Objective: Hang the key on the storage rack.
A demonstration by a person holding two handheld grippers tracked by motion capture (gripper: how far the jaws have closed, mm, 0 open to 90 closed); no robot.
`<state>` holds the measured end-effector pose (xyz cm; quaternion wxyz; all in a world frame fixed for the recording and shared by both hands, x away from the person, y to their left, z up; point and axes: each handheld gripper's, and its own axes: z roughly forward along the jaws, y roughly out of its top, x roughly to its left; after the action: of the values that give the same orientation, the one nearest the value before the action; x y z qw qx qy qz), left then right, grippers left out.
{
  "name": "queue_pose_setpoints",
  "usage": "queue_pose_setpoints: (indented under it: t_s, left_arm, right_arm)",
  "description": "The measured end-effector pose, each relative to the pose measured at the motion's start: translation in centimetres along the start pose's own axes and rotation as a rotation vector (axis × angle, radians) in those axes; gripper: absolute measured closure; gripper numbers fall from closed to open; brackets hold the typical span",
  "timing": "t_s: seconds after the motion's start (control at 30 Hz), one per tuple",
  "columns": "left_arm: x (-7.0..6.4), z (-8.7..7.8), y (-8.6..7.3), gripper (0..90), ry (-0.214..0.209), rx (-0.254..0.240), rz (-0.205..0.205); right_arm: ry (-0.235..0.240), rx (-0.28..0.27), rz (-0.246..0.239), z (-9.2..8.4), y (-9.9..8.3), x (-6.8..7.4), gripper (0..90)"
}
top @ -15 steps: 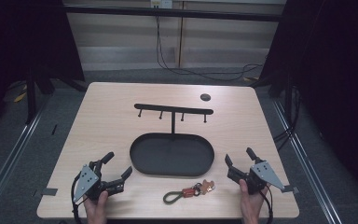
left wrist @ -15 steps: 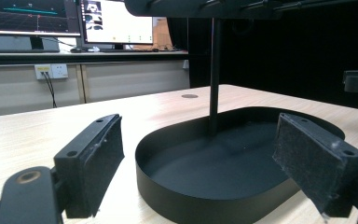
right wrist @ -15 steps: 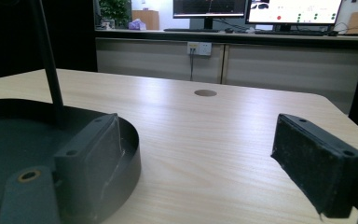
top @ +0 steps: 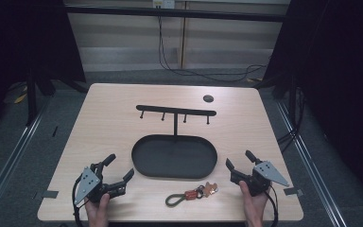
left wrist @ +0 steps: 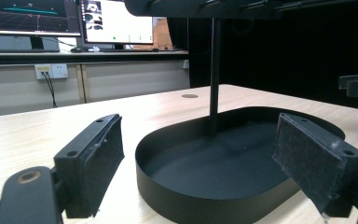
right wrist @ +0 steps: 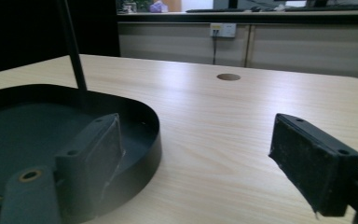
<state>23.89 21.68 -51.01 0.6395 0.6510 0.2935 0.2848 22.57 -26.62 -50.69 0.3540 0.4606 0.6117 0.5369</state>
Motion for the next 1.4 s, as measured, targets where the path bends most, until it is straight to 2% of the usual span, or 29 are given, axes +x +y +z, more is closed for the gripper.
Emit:
queue_pose_setpoints:
  t_s: [0.13, 0.27, 0.33, 0.4, 0.57, 0.8, 0.93, 1.0, 1.1, 1.2, 1.3, 1.33, 1.37, 1.4]
  left_arm:
    - [0.0, 0.0, 0.0, 15.7, 0.0, -0.001, 0.0]
    - [0.0, 0.0, 0.0, 15.7, 0.0, -0.001, 0.0]
    - [0.0, 0.0, 0.0, 15.6, 0.0, -0.001, 0.0]
    - [0.0, 0.0, 0.0, 15.6, 0.0, -0.001, 0.0]
    - [0.0, 0.0, 0.0, 15.7, 0.0, -0.001, 0.0]
    - [0.0, 0.0, 0.0, 15.7, 0.0, -0.001, 0.0]
    - [0.0, 0.0, 0.0, 15.6, 0.0, -0.001, 0.0]
    - [0.0, 0.0, 0.0, 15.7, 0.0, -0.001, 0.0]
    - [0.0, 0.0, 0.0, 15.6, 0.0, -0.001, 0.0]
    - [0.0, 0.0, 0.0, 15.7, 0.0, -0.002, -0.004]
    - [0.0, 0.0, 0.0, 15.6, 0.0, -0.002, -0.004]
    - [0.0, 0.0, 0.0, 15.7, 0.0, -0.002, -0.004]
    - [0.0, 0.0, 0.0, 15.7, 0.0, -0.002, -0.005]
    - [0.0, 0.0, 0.0, 15.6, 0.0, -0.002, -0.005]
  right_arm:
    - [0.025, 0.015, 0.027, 0.1, 0.1, -0.1, 19.4]
    - [0.068, 0.071, 0.034, 0.0, 0.2, 0.4, 26.2]
    - [0.07, 0.08, 0.017, -0.1, 0.3, 0.8, 27.8]
    - [0.1, 0.099, 0.023, -0.1, 0.4, 1.2, 30.1]
    - [0.129, 0.122, 0.006, 0.0, 1.1, 1.9, 34.8]
    - [0.159, 0.141, 0.024, 0.3, 2.5, 2.5, 41.1]
    - [0.178, 0.162, 0.005, 0.6, 3.4, 2.9, 45.3]
    - [0.184, 0.192, -0.011, 0.9, 4.1, 3.2, 46.4]
    - [0.197, 0.199, -0.024, 1.1, 4.6, 3.5, 46.8]
    - [0.238, 0.246, -0.034, 1.7, 5.5, 4.0, 48.1]
    - [0.303, 0.279, -0.036, 1.9, 6.0, 4.2, 50.5]
    - [0.303, 0.279, -0.036, 1.9, 6.0, 4.2, 50.5]
    - [0.336, 0.32, -0.048, 2.2, 6.4, 4.5, 52.6]
    - [0.336, 0.32, -0.048, 2.2, 6.4, 4.5, 52.6]
